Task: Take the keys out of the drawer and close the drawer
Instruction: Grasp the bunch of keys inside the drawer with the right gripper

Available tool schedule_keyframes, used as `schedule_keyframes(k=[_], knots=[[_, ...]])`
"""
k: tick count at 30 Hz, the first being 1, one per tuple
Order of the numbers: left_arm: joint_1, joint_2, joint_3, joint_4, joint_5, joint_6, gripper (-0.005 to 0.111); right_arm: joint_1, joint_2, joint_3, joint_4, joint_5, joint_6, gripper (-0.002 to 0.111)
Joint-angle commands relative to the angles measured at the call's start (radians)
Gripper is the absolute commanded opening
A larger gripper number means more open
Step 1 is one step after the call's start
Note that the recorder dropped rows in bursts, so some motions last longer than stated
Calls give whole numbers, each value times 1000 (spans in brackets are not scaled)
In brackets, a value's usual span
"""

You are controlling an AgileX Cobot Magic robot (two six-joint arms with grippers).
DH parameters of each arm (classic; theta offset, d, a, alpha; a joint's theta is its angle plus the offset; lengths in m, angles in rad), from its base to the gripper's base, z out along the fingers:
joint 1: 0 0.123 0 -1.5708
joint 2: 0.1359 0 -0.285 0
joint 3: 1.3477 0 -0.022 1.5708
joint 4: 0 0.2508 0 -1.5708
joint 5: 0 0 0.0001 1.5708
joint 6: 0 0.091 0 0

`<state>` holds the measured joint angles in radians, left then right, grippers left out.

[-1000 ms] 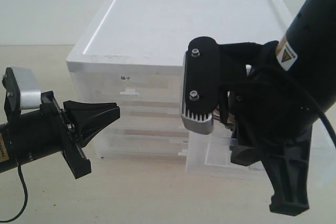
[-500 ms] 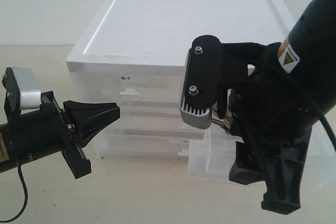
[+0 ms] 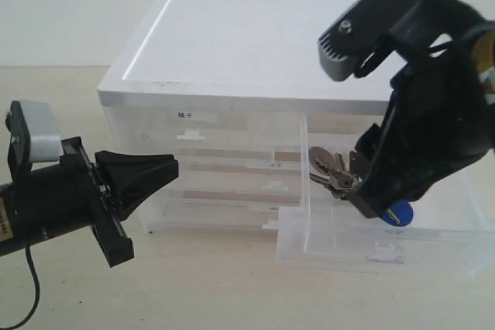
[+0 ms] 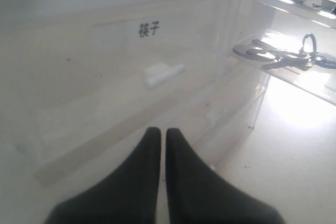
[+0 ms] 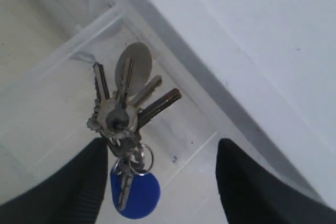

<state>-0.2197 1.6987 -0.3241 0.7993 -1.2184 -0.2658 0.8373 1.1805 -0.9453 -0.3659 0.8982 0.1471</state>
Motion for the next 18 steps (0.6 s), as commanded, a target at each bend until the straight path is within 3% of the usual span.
schedule_keyframes(k=[1, 15, 18], knots=[[-2, 2, -2, 11, -3, -10, 5, -3, 91, 4, -8, -30, 28, 55], [-2, 2, -2, 11, -3, -10, 5, -3, 181, 4, 1, -48, 33, 49], [-2, 2, -2, 11, -3, -10, 5, -3, 181, 7, -1, -43, 15, 34]])
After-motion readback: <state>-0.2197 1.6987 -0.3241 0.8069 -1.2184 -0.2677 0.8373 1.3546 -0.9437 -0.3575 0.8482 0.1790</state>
